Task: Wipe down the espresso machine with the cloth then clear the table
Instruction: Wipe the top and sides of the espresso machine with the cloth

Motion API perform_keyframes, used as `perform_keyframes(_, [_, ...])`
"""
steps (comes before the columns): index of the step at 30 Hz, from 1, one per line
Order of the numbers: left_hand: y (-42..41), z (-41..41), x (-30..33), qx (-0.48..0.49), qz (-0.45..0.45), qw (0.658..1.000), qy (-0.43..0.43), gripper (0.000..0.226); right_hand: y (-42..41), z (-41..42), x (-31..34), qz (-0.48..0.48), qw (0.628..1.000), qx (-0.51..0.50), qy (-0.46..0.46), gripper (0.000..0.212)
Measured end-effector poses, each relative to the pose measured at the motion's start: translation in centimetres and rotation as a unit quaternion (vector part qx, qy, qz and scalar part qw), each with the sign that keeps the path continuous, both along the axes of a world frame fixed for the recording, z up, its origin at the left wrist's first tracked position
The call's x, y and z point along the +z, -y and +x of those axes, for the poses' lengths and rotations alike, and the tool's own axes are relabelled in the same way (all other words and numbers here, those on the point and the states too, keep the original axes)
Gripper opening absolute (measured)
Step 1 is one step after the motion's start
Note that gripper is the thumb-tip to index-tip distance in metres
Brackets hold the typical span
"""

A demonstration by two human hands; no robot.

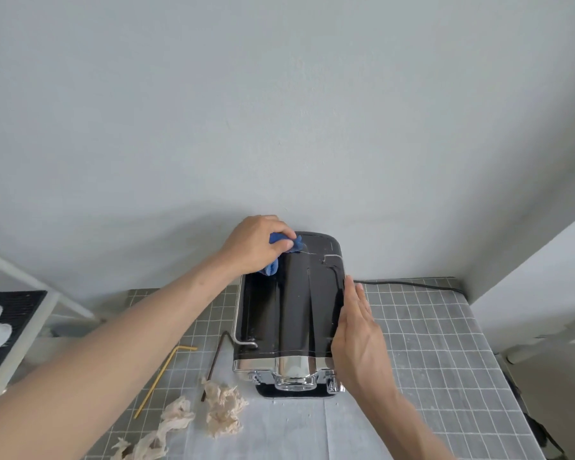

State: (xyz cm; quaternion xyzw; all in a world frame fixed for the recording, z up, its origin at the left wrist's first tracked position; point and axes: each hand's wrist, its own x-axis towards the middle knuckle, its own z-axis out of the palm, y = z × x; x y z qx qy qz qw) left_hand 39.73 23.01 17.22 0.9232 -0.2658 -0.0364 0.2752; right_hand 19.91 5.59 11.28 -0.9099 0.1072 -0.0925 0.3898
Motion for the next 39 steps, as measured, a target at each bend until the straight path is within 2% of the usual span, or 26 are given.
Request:
perform_keyframes(8, [-1.6,-9.8,-0.1,-0.185,0.015,0.98,0.074,0.011,0.0,-0.1,-0.4,-0.008,1.0,0.001,0.011,0.064])
perform_keyframes(11, [-2.2,-13.2,-0.6,-0.232,0.026,0.969,0.077,0.016,0.0,-0.1,-0.3,-0.012,1.0,0.004,0.016,0.062])
perform_keyframes(13, [-1.7,-12.6,-0.7,-0.213,0.024,0.973,0.089,0.016,0.1,0.0,-0.3,-0.018,1.0,0.007,0.014,0.062])
perform_keyframes(16, [0.5,-9.1,-0.8,-0.119,0.023,0.987,0.109,0.014,0.2,0.0,-0.4,-0.024,1.0,0.014,0.012,0.066])
perform_keyframes(20, [3.6,-4.9,-0.5,-0.025,0.081,0.991,0.107,0.022,0.3,0.0,-0.6,-0.035,0.999,0.018,0.014,0.067])
perform_keyframes(24, [3.3,-5.3,-0.4,-0.075,0.087,0.989,0.09,0.021,0.4,-0.1,-0.9,-0.034,0.999,0.016,0.019,0.067])
perform_keyframes(29, [0.3,-10.9,0.4,-0.209,0.09,0.972,0.065,0.023,0.4,-0.1,-0.9,-0.018,0.999,0.021,0.017,0.067])
perform_keyframes(31, [-0.8,-12.8,0.4,-0.224,0.098,0.967,0.069,0.027,0.4,-0.1,-1.0,-0.021,0.999,0.018,0.014,0.066])
perform_keyframes(35, [-1.9,-11.8,0.7,-0.152,0.096,0.981,0.076,0.027,0.5,0.1,-1.2,-0.025,1.0,0.012,0.011,0.064])
perform_keyframes(39, [-1.7,-9.4,1.7,-0.03,0.173,0.979,0.106,0.021,0.4,-0.2,-0.4,-0.027,0.999,0.013,0.016,0.062])
